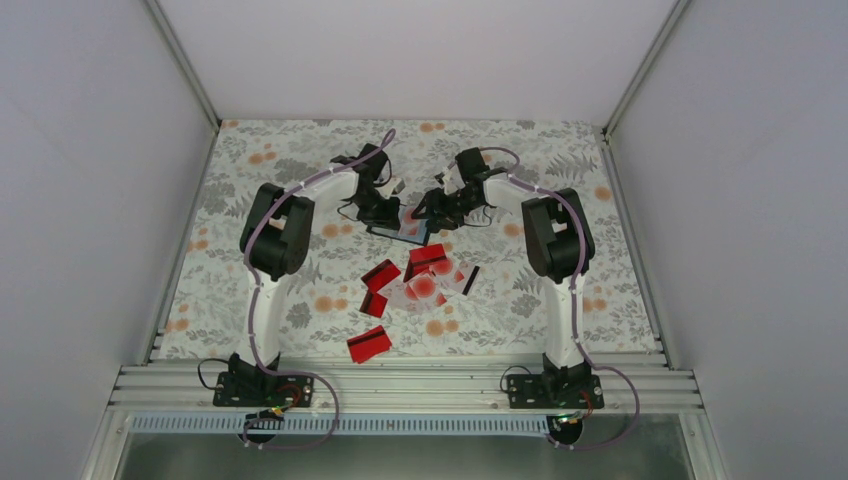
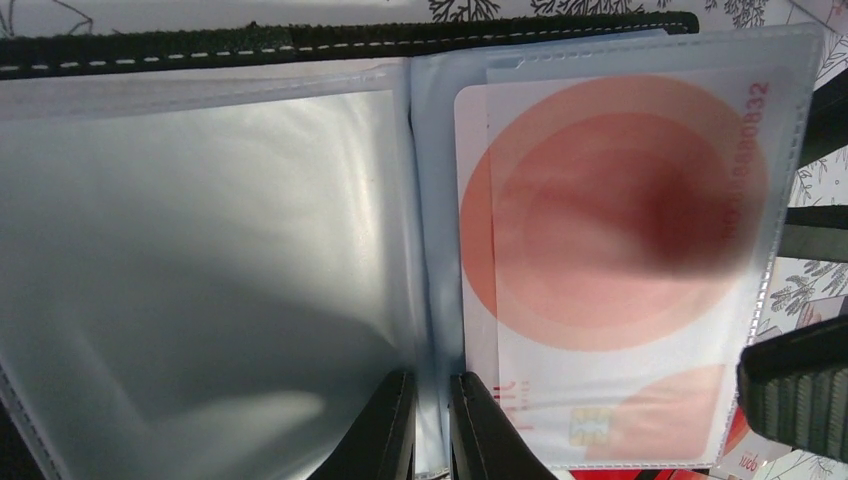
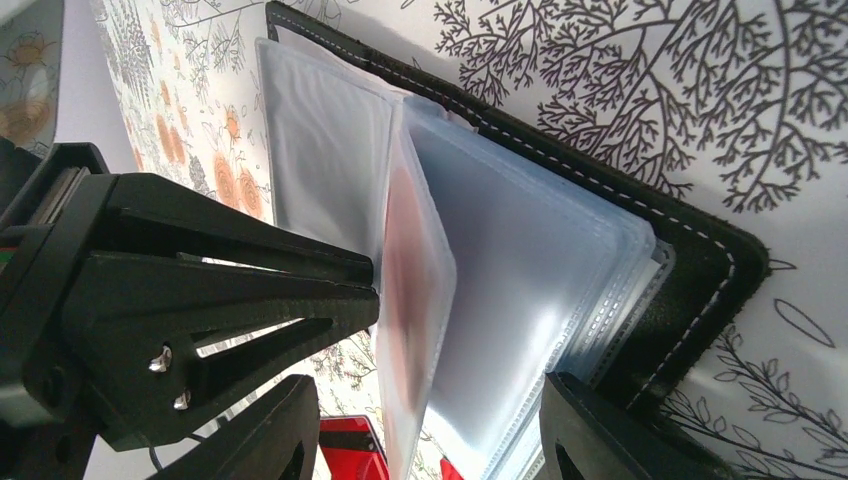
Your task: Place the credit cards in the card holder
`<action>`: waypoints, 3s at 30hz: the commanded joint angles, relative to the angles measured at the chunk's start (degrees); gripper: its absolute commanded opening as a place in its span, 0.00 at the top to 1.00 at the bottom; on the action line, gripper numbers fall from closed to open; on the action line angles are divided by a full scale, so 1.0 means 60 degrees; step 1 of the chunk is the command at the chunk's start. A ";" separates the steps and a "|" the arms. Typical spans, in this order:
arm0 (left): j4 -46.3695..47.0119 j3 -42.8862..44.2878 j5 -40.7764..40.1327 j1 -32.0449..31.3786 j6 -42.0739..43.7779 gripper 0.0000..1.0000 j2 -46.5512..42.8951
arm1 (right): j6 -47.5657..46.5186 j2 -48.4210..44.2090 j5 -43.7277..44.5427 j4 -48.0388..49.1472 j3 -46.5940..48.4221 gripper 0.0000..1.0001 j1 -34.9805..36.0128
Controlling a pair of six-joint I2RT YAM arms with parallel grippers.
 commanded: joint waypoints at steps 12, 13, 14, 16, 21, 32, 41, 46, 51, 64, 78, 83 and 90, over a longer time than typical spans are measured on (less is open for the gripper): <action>0.0068 0.0141 0.0034 -0.0072 0.0107 0.88 0.0518 | -0.0342 -0.0191 -0.0334 -0.0204 0.0492 0.43 0.0200; 0.0073 0.0159 0.0029 -0.0074 0.0107 0.88 0.0525 | -0.0378 -0.0171 -0.0367 -0.0215 0.0533 0.43 0.0205; 0.0061 0.0170 0.0043 -0.0075 0.0107 0.88 0.0538 | -0.0405 -0.0143 -0.0393 -0.0238 0.0564 0.43 0.0211; 0.0066 0.0188 0.0048 -0.0067 0.0107 0.89 0.0537 | -0.0451 -0.0099 -0.0418 -0.0284 0.0649 0.43 0.0229; 0.0067 0.0195 0.0076 -0.0074 0.0078 0.89 0.0563 | -0.0534 -0.0058 -0.0479 -0.0373 0.0733 0.43 0.0245; 0.0067 0.0211 0.0086 -0.0074 0.0021 0.89 0.0580 | -0.0839 -0.0364 -0.0241 -0.0970 0.0758 0.43 0.0262; 0.0014 0.0362 0.0114 -0.0070 -0.0047 0.89 0.0522 | -0.1039 -0.0076 -0.1019 -0.0542 0.0963 0.43 0.0342; -0.0059 0.0458 0.0175 -0.0074 -0.0137 0.89 0.0411 | -0.0989 0.0100 -0.1442 -0.0311 0.1185 0.43 0.0443; -0.0123 0.0356 -0.0083 0.0085 -0.0440 0.89 -0.0023 | -0.0988 0.0358 -0.1746 -0.0223 0.1446 0.43 0.0584; 0.0055 -0.1216 -0.0650 0.1273 -0.0855 0.88 -0.1872 | -0.0717 0.1644 -0.2279 -0.0127 0.2965 0.42 0.0848; 0.0801 -0.3631 -0.0891 0.1735 -0.0627 0.85 -0.4440 | -0.1626 0.0828 -0.1135 -0.0946 0.3537 0.41 0.0888; 0.0984 -0.4457 -0.0399 0.1712 -0.0210 0.77 -0.5486 | -0.2097 -0.1252 0.0174 -0.0809 0.1459 0.41 0.0885; 0.1167 -0.5728 -0.0308 0.1216 0.0590 0.48 -0.6968 | -0.1590 -0.4080 0.2117 -0.0019 -0.1890 0.41 0.0892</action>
